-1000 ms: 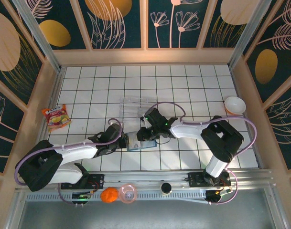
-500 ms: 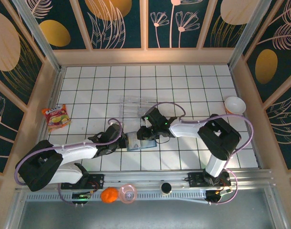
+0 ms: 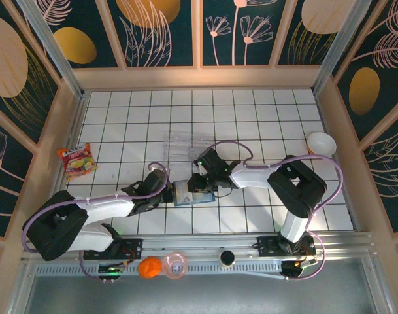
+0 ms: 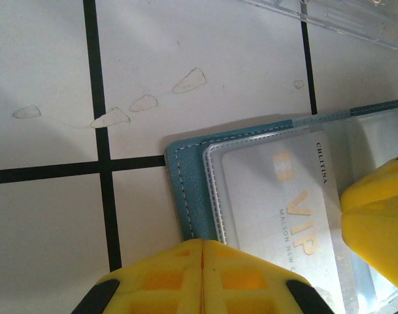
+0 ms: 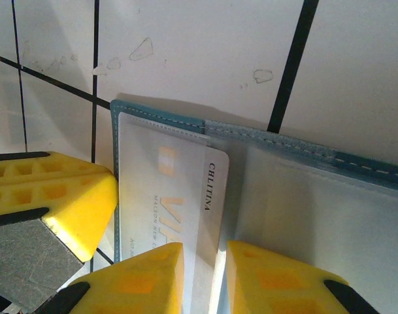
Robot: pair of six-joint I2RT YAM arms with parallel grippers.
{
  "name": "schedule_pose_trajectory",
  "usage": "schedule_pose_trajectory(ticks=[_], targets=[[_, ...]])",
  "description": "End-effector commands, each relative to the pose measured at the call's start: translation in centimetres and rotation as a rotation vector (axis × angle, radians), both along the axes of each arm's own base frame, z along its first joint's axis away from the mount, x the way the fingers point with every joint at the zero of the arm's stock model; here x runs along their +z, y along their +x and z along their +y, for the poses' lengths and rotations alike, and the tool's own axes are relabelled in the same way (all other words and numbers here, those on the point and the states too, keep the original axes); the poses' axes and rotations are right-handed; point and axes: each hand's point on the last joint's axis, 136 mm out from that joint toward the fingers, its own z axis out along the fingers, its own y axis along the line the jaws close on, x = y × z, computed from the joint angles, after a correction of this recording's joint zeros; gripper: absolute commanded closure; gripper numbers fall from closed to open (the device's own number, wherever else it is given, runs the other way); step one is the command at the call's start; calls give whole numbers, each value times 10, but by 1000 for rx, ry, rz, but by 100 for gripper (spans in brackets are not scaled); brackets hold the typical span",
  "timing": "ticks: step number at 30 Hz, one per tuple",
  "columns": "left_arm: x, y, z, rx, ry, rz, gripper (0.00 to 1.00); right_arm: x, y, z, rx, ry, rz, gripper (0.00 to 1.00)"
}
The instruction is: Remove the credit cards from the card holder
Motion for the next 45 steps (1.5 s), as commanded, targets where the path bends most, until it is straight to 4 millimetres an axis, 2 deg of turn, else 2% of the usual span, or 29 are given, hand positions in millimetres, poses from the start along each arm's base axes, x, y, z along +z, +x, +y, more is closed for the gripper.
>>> schedule_pose_trajectory(ticks=[1,10,16,24,30,38,45], targets=[[-13,-5,9,8,35,26,92,-6,5,-5,-35,-22,11,76],[-15,-6,7,0,28,35,95,-7,1,-1,-26,5,33,78],[-18,-8,6,-3,22,43,97,-8,1,-3,-40,5,37,83],[-16,-7,8,1,24,37,98,-10,5,-13,-75,-37,16,79],[-17,-7,7,0,25,40,99,-12,1,-8,-50,-22,30,81],[-16,-7,8,3,30,36,100,-26,6,-29,-101,-177,-25,90],[-16,-6,8,2,32,34,100,-20,7,-39,-135,-243,-92,89]])
